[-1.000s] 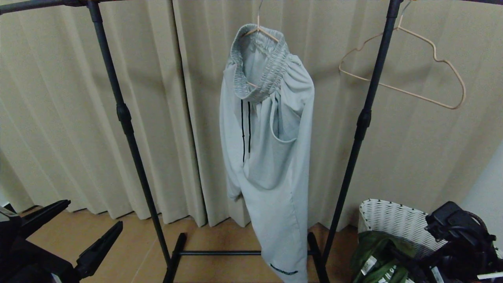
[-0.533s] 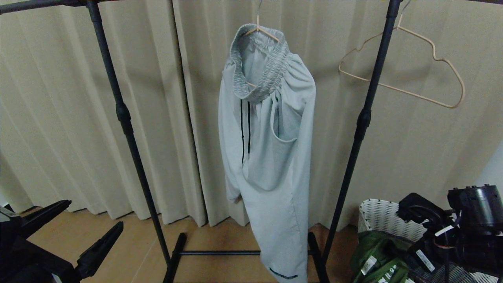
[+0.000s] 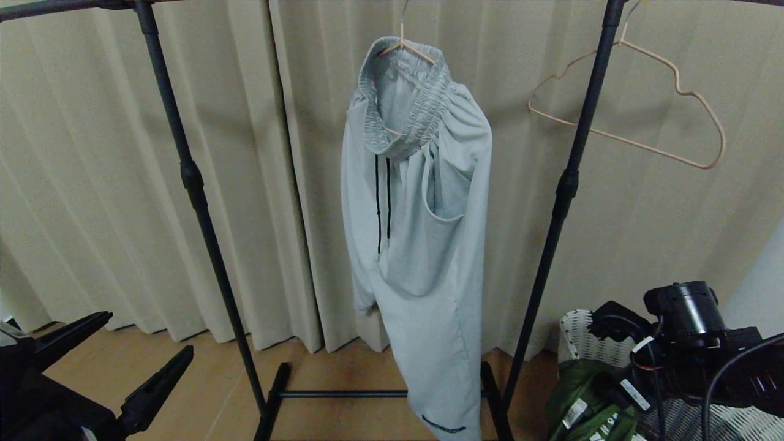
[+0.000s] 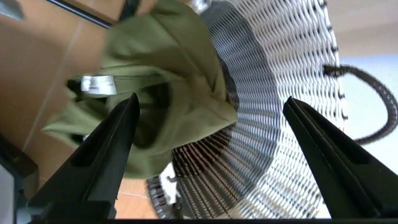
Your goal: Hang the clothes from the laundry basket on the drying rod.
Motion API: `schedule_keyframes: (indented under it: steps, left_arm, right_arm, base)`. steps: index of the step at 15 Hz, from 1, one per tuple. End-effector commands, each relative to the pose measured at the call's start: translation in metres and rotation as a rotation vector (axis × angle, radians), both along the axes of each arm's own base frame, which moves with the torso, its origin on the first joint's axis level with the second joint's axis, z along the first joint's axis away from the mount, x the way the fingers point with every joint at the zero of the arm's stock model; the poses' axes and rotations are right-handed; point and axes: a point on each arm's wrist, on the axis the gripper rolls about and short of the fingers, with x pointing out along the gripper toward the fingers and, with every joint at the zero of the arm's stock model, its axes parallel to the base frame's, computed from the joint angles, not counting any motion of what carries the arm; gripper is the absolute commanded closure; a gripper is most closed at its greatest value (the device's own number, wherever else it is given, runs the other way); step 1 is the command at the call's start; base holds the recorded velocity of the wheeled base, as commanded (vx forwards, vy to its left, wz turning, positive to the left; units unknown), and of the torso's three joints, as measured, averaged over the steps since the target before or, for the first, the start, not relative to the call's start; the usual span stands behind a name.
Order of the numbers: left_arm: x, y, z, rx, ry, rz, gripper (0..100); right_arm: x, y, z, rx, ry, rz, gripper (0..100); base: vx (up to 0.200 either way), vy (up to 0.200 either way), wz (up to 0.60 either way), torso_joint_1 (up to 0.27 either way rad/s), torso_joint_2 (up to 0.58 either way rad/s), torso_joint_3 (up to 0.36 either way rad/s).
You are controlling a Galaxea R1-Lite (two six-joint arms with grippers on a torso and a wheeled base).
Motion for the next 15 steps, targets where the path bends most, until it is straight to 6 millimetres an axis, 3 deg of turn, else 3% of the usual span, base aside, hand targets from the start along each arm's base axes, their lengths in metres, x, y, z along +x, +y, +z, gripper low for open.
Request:
schedule_keyframes:
  steps: [1,4,5,10,13,15]
  left_arm:
    - [0.000,0.000,0.000,0.000,0.002,0.000,0]
    - [0.000,0.000,0.000,0.000,0.002,0.000,0]
    - [0.000,0.000,0.000,0.000,0.002,0.000,0]
    - [0.000,0.000,0.000,-0.001,0.003,0.000,0]
    - [0.000,-0.001,0.000,0.002,0.004,-0.009,0]
    - [-0.002,-0.008,0.000,0.000,0.002,-0.080,0]
  right_arm:
    - [0.008,-0.005,-0.010,-0.015,0.032,-0.030,0]
    - [0.012,-0.010,-0.016,-0.034,0.053,-0.058,0]
    - [0.013,-0.011,-0.018,-0.038,0.057,-0.062,100]
    - [0.015,-0.010,-0.018,-0.035,0.049,-0.064,100]
    - [0.003,-0.007,0.008,-0.008,-0.050,-0.050,100]
    - [-0.013,0.014,0.043,0.060,-0.189,0.066,100]
  base:
    - [0.000,0.000,0.00,0.000,0.00,0.000]
    - [0.000,0.000,0.00,0.000,0.00,0.000]
    - [0.000,0.000,0.00,0.000,0.00,0.000]
    - [0.000,0.000,0.00,0.000,0.00,0.000]
    - [0.000,0.000,0.00,0.000,0.00,0.000]
    - [0.000,0.000,0.00,0.000,0.00,0.000]
